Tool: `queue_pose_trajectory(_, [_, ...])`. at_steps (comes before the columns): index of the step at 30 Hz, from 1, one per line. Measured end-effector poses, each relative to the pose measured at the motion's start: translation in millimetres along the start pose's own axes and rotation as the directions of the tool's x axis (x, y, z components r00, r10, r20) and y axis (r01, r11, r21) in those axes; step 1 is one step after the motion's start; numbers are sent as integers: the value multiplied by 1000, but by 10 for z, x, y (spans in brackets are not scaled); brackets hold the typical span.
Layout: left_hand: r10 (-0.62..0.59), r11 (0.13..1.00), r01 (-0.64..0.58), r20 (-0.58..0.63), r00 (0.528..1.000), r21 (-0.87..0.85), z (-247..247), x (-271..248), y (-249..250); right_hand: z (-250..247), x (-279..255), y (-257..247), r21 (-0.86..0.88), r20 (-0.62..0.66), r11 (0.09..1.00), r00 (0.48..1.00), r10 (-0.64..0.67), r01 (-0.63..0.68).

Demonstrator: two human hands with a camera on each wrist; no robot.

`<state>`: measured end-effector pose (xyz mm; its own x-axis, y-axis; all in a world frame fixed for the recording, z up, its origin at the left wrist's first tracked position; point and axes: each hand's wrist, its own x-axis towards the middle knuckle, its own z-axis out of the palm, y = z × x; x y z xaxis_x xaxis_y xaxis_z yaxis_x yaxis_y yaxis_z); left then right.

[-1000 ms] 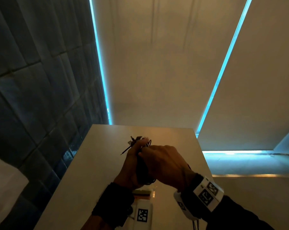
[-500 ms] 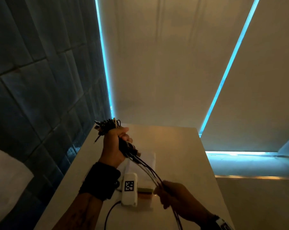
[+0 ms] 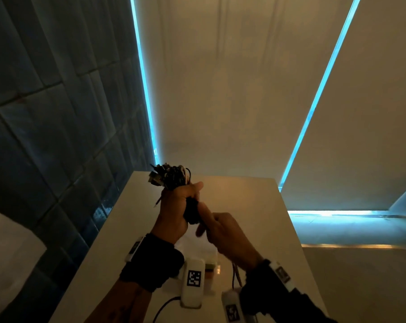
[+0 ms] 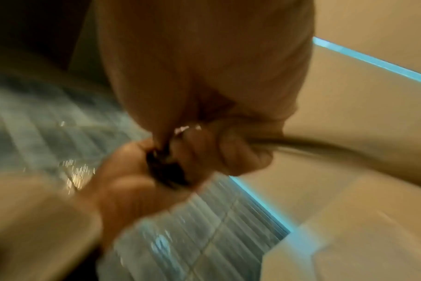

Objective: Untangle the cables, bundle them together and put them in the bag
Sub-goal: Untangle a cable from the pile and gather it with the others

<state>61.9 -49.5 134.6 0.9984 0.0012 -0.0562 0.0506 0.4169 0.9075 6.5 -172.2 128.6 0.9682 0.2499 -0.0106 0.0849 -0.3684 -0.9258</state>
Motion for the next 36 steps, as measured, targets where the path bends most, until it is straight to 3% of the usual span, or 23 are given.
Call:
queue_pose_trajectory(1, [-14, 999, 12, -28, 1000, -41, -29, 36, 49, 96, -44, 107, -14, -50, 998, 997, -60, 60])
queue_pose_trajectory(3, [-70, 983, 55, -81, 994, -176, -103, 124, 167, 267, -190, 362, 65, -43, 997, 998, -49, 51])
queue_pose_trajectory(6, [-85, 959, 51, -110, 990, -278, -172, 194, 341, 261, -388, 757, 143, 111, 979, 985, 129, -145])
queue_pose_trajectory(9, [-39, 963, 26, -44, 998, -267, -163, 158, 390, -28, -363, 945, 105, 298, 942, 913, 277, -320])
queue_pose_trajectory(13, [-17, 963, 45, 107, 994, -267, -82, 110, 278, -333, -117, 780, 204, 153, 960, 975, 162, -192])
queue_pose_trajectory(16, [-5, 984, 35, 169, 986, -175, 12, 56, 161, -352, 77, 382, 283, 229, 942, 967, 115, -180])
queue_pose_trajectory(19, [-34, 999, 40, 149, 988, -37, 80, -4, 100, -236, 118, 136, 247, 362, 949, 927, 98, -197])
queue_pose_trajectory(23, [-55, 998, 54, 22, 998, 46, 68, -3, 116, 19, 2, 160, 363, 209, 924, 977, 48, -123])
queue_pose_trajectory(26, [-170, 985, 168, -43, 985, -42, 61, 28, 104, 206, -81, 260, 437, 127, 898, 992, -11, -47])
queue_pose_trajectory(29, [-265, 948, 251, -44, 963, -196, 85, 15, 75, 276, -136, 328, 511, 142, 858, 990, -21, -56])
queue_pose_trajectory(33, [-244, 908, 217, -31, 969, -358, 53, 15, 134, 251, -223, 539, 537, 289, 815, 955, 63, -217])
queue_pose_trajectory(36, [-255, 850, 239, 30, 966, -469, 33, 21, 195, 177, -283, 799, 488, 316, 831, 941, 119, -268])
